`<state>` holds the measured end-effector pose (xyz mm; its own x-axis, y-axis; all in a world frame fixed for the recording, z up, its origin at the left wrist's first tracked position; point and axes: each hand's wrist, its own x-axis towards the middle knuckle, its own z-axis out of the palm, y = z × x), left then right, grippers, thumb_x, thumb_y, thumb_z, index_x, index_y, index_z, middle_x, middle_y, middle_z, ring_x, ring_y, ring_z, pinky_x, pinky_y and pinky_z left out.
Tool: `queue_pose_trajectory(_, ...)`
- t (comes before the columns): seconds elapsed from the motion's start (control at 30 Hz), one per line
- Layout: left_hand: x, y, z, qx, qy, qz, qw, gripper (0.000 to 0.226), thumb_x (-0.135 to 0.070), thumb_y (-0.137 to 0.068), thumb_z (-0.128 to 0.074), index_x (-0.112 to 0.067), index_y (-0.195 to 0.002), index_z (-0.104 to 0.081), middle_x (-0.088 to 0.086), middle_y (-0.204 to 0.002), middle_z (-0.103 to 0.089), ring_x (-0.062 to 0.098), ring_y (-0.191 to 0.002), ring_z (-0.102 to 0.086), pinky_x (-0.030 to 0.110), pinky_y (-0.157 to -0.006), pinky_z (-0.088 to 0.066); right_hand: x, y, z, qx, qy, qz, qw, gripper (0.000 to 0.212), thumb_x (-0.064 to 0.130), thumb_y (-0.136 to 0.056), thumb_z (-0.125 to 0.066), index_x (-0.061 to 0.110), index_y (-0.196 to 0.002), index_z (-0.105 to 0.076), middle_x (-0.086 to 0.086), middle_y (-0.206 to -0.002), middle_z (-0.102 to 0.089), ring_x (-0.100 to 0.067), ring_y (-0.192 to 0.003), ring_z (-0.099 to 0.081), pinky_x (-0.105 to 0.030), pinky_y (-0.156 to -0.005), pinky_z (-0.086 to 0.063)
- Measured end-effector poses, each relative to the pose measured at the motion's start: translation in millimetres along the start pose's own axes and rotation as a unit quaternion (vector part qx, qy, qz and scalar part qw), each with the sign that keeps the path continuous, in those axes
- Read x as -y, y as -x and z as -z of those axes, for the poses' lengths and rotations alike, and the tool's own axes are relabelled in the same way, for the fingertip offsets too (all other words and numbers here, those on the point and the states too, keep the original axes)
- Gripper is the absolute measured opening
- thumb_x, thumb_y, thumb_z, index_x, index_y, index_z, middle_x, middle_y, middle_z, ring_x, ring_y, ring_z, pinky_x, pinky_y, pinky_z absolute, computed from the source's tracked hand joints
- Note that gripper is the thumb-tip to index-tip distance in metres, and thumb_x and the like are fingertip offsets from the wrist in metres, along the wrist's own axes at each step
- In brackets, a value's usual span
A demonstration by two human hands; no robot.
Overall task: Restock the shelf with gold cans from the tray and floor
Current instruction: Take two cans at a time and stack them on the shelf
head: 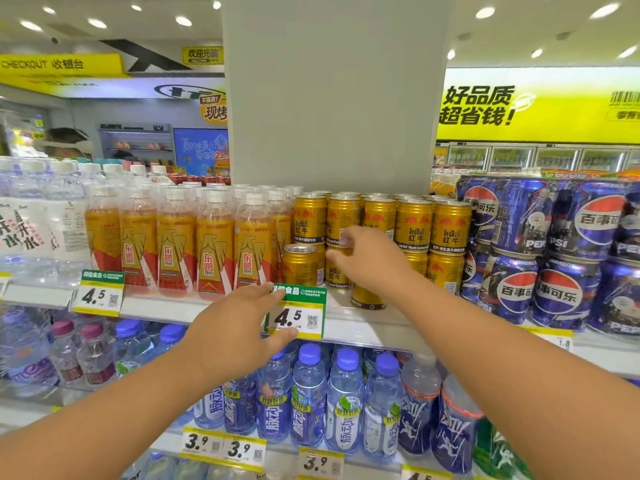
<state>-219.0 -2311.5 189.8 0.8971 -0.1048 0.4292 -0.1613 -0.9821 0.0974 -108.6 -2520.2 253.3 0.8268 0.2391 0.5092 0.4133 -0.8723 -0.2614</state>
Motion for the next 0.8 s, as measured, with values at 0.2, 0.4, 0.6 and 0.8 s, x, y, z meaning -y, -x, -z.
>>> queue_pose_trajectory(0.2, -5, -2, 1, 0.010, 0.000, 0.011, 1.000, 0.081, -0.077, -0.084, -0.044, -0.040, -0.153, -0.025, -0.016, -0.161, -0.024, 0.007, -0.147, -0.022, 0.032, -0.115, -0.029, -52, 35, 2, 0.007, -0.063, -0.090, 0.994, 0.068, 0.060, -0.081, -0.068, 0.024, -0.135, -0.050, 0.001, -0.132, -0.057, -0.019, -0.116, -0.055, -0.036, -0.095, -0.050)
queue_pose_trajectory(0.4, -5, -1, 1, 0.017, -0.007, 0.011, 1.000, 0.082, -0.077, -0.085, -0.042, -0.039, -0.154, -0.023, -0.014, -0.161, -0.022, 0.008, -0.148, -0.020, 0.033, -0.115, -0.029, -43, 39, -13, 0.016, -0.156, -0.139, 0.978, 0.056, 0.047, -0.080, -0.077, 0.020, -0.125, -0.056, 0.001, -0.121, -0.065, -0.021, -0.108, -0.061, -0.037, -0.091, -0.051)
queue_pose_trajectory(0.6, -5, 0, 1, 0.015, -0.008, 0.011, 1.000, 0.081, -0.076, -0.085, -0.043, -0.039, -0.155, -0.023, -0.014, -0.162, -0.022, 0.007, -0.148, -0.019, 0.031, -0.116, -0.027, -21, 30, -26, 0.014, -0.162, -0.119, 0.980, 0.050, 0.044, -0.082, -0.076, 0.019, -0.122, -0.058, -0.001, -0.119, -0.066, -0.022, -0.108, -0.062, -0.036, -0.091, -0.051)
queue_pose_trajectory(0.8, -4, 0, 1, 0.010, -0.008, 0.005, 1.000, 0.081, -0.075, -0.085, -0.044, -0.038, -0.155, -0.022, -0.012, -0.162, -0.022, 0.008, -0.148, -0.020, 0.033, -0.115, -0.028, -11, 22, -38, 0.005, -0.153, -0.120, 0.981, 0.049, 0.044, -0.081, -0.076, 0.016, -0.117, -0.059, -0.002, -0.113, -0.067, -0.023, -0.104, -0.064, -0.038, -0.089, -0.054)
